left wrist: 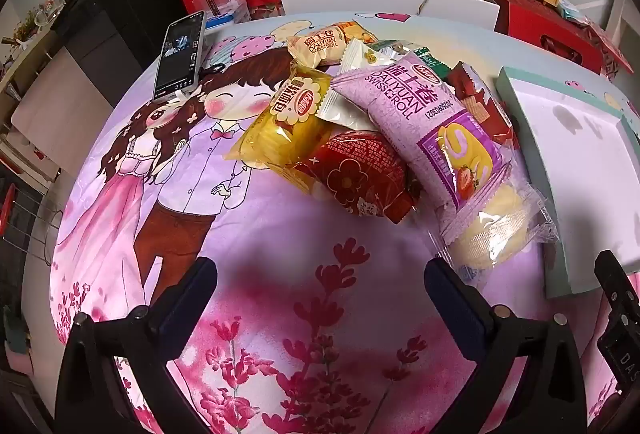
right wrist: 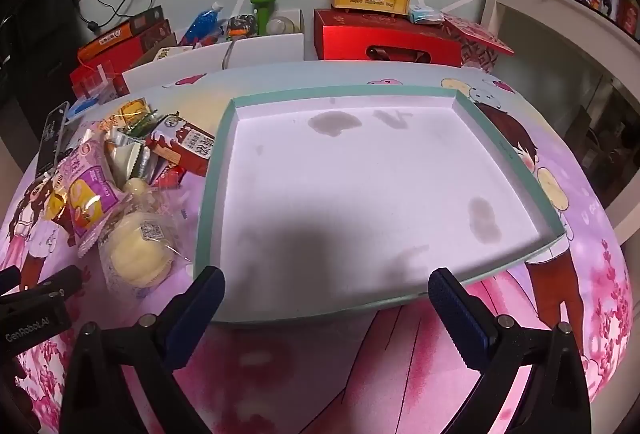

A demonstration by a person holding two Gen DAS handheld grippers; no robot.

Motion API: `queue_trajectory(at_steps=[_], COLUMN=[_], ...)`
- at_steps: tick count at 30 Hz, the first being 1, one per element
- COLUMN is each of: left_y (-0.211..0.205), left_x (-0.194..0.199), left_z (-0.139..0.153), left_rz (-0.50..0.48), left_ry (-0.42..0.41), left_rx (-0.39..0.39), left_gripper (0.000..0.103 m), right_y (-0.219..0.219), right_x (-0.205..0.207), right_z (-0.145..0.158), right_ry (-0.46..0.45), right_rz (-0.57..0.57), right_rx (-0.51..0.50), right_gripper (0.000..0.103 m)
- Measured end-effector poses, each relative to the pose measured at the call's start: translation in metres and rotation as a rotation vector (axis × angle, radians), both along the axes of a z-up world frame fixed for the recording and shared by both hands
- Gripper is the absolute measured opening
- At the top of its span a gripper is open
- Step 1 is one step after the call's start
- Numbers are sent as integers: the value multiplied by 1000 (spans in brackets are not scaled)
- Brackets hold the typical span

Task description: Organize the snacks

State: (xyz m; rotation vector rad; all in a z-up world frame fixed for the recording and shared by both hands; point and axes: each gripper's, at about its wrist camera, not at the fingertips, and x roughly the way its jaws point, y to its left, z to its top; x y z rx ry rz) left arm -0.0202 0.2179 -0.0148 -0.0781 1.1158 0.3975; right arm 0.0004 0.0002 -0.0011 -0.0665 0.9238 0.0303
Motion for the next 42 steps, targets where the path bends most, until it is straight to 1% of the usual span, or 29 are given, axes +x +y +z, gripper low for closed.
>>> queue_trajectory(at_steps=[2,4,18,42], left_y=[0,0,0,1], left_x=[0,0,0,0], left_z=[0,0,1,0], left_rz=[0,0,0,-1], left_ry=[-1,-1,-2,-3], left_rx=[0,-1,-2,-5], left_gripper=[103,103,103,103], right_y=[2,-3,0,2], right_x=[0,-1,-1,-1], right_z=[0,2,-1,-3], right_ry=[-5,1,10,17], right_rz=[3,9,13,14], right_rx=[-6,12,-10,-15], right_gripper=[103,103,103,103])
